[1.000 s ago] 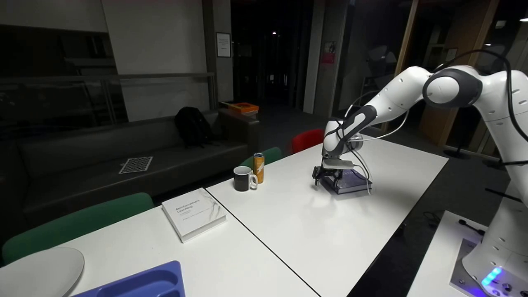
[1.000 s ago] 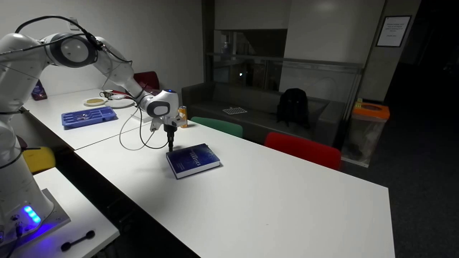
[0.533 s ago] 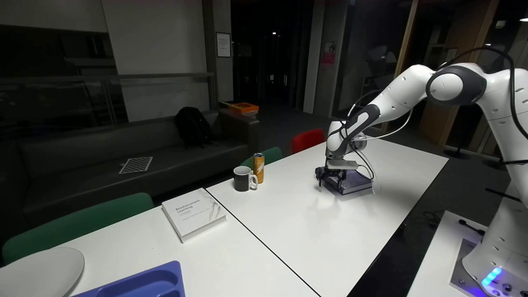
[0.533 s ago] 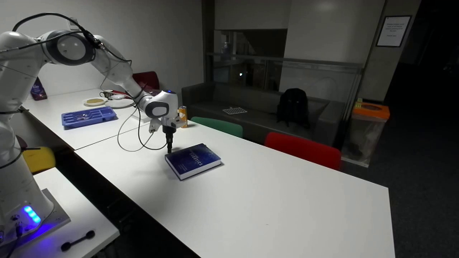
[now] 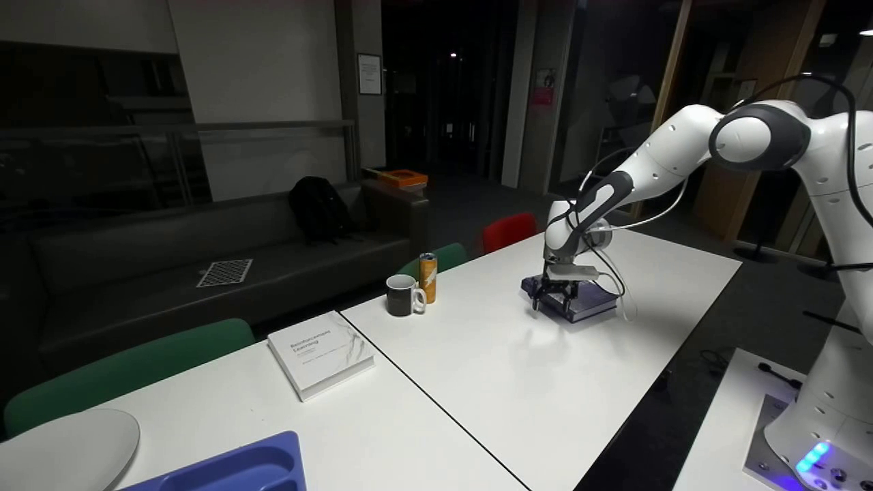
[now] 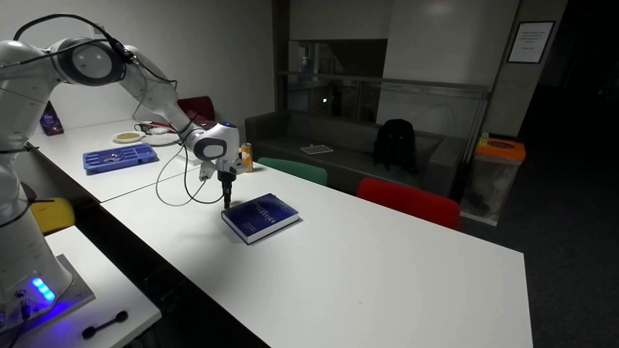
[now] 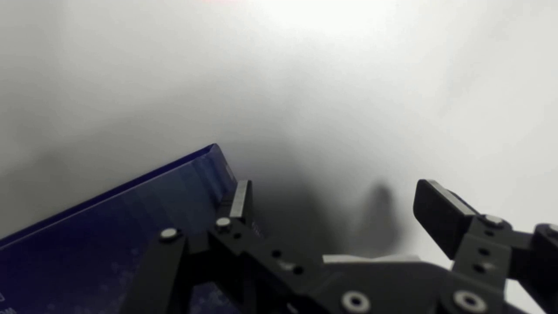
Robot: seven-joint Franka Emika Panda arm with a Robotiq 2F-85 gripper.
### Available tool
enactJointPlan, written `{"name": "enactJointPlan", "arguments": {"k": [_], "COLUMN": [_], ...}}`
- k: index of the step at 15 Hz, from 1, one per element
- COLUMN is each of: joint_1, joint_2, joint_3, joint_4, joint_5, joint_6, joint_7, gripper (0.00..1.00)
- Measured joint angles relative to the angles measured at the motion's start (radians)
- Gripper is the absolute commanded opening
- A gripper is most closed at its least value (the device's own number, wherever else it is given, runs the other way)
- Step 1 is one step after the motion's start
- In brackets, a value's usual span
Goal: Push the blue book to the right then open the book.
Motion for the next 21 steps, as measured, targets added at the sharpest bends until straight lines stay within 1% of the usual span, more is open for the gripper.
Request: {"name": "enactJointPlan", "arguments": {"k": [9, 21], "joint_1": [-0.028, -0.039], "joint_2": [-0.033, -0.050], "joint_3": [0.003, 0.004], "joint_4": [-0.050, -0.074], "joint_5": [0.033, 0.037], "joint_6": [0.000, 0.000], "joint_7": [-0.052, -0.055], "gripper": [1.00, 1.00]}}
